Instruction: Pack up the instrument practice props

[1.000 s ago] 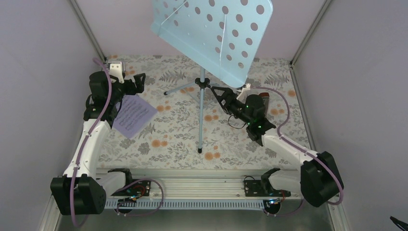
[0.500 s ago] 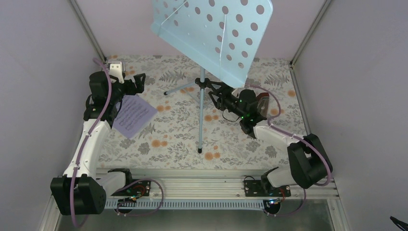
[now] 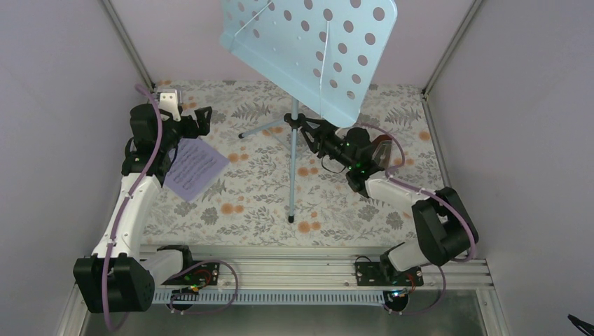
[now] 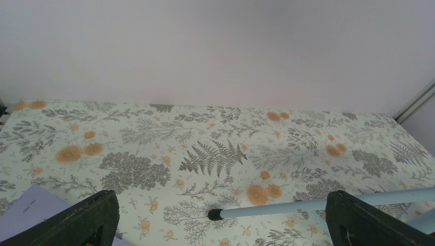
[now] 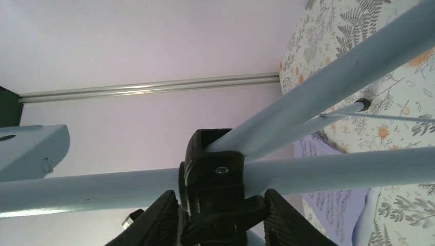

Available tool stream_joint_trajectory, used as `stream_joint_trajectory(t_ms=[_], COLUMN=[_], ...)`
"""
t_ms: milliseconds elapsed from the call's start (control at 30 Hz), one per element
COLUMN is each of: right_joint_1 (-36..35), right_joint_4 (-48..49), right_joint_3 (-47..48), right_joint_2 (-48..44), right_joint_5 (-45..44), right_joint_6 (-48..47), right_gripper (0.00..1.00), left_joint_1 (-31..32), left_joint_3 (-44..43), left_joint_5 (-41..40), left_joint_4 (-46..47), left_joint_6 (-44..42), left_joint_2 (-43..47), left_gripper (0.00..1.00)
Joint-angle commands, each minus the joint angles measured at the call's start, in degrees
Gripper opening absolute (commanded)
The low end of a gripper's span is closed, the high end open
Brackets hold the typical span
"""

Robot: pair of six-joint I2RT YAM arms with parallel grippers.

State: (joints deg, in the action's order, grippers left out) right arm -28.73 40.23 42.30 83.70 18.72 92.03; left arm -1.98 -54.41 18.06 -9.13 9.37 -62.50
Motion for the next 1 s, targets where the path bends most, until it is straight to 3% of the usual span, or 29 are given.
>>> stream_joint_trajectory(t_ms=[0,167,267,367,500,567,833,967], right_joint_1=[0.5,0.4,0.4,0.5,0.5,0.4,0.5,0.4], right_joint_4=[3.2,3.3,3.3,3.4,4.2,4.7,4.2,4.1], right_joint_3=[1.0,0.5,0.1,-0.1,-0.8,-1.2,-1.2,-1.2], right_joint_2=[0.9,0.8,0.6,0.6,0.4,0.2,0.2,0.4], right_joint_5=[-0.5,-0.6,-0.8,-0.7,-1.0,-1.4,-2.1,-2.6], right_joint_6=[2.1,2.4,2.6,2.7,3.3,3.4,2.8,2.5], right_gripper=[0.34,0.13,0.09,0.13,0.39,0.45,0.24,0.27], left_joint_1=[0.1,0.1,0.2,0.2,0.1,0.1,0.1,0.1], left_joint_3=[0.2,0.3,0.3,0.2,0.3,0.2,0.3,0.4], left_joint_5=[0.8,0.8,0.9,1.1,1.3,1.4,1.8,1.8], left_joint_4=[-0.2,-0.2,-0.1,-0.1,-0.1,-0.1,-0.2,-0.1], left_joint_6=[0.0,0.1,0.1,0.2,0.2,0.2,0.3,0.3], left_joint_2=[0.8,0.8,0.8,0.6,0.6,0.6,0.4,0.4], left_gripper=[1.0,1.0,1.0,1.0,1.0,1.0,1.0,1.0])
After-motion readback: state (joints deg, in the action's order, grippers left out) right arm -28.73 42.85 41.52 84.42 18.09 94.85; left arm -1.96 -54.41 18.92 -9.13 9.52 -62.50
